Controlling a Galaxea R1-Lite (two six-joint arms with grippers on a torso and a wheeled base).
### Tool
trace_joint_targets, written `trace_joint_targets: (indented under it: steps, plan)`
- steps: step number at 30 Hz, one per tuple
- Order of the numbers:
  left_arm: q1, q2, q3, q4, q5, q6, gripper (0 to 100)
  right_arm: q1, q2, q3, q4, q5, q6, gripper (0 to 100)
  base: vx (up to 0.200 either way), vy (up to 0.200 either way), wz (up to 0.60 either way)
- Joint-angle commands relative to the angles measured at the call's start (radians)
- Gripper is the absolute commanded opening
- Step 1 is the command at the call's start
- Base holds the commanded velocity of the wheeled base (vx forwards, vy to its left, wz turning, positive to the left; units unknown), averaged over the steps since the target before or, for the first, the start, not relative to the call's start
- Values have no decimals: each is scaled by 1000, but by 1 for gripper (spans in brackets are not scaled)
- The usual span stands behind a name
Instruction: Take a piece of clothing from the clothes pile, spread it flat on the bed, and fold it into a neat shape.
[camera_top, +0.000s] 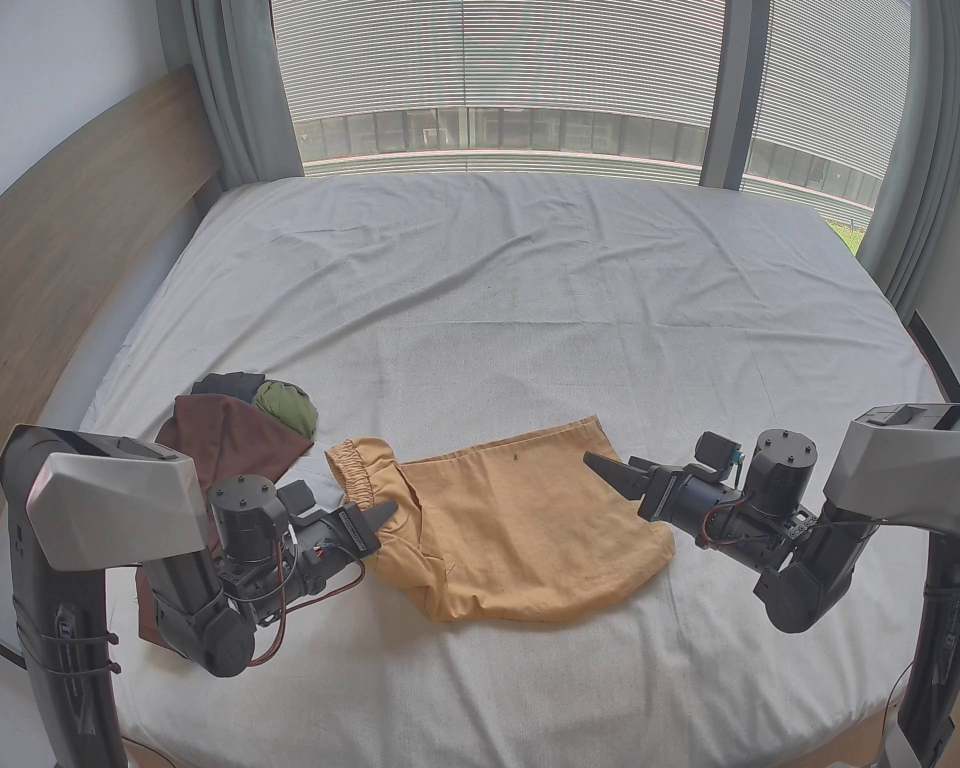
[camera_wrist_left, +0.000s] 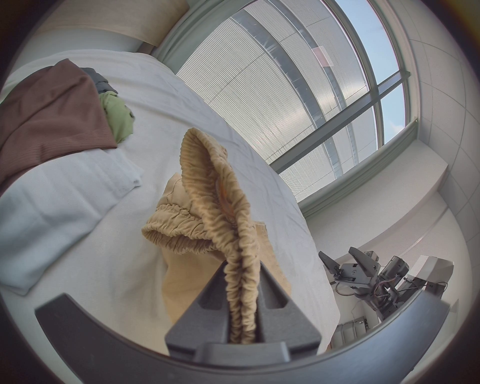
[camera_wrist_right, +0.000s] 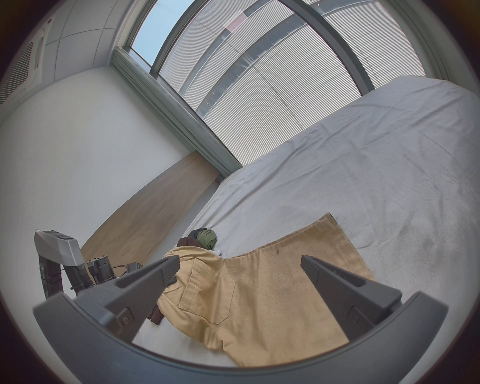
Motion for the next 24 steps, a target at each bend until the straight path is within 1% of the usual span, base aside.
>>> trace_joint_targets:
  steps: [1,10,16,17,24]
  plan:
    - [-29,2,-38,1,0,-2,0,-19,-27,0,0,2,0,100,0,0,0]
    - [-92,3,-114,9,1,-61,0,-41,-41,-5,0,2,-2,100,0,0,0]
    - [-116,5,-162,45,0,-61,0,-54,-42,-9,0,2,-2,100,0,0,0]
    - [-124,5,-191,62,0,-61,0,-64,-42,-12,0,2,-2,100,0,0,0]
    - [-164,9,-251,116,0,-61,0,-94,-70,-23,0,3,-2,100,0,0,0]
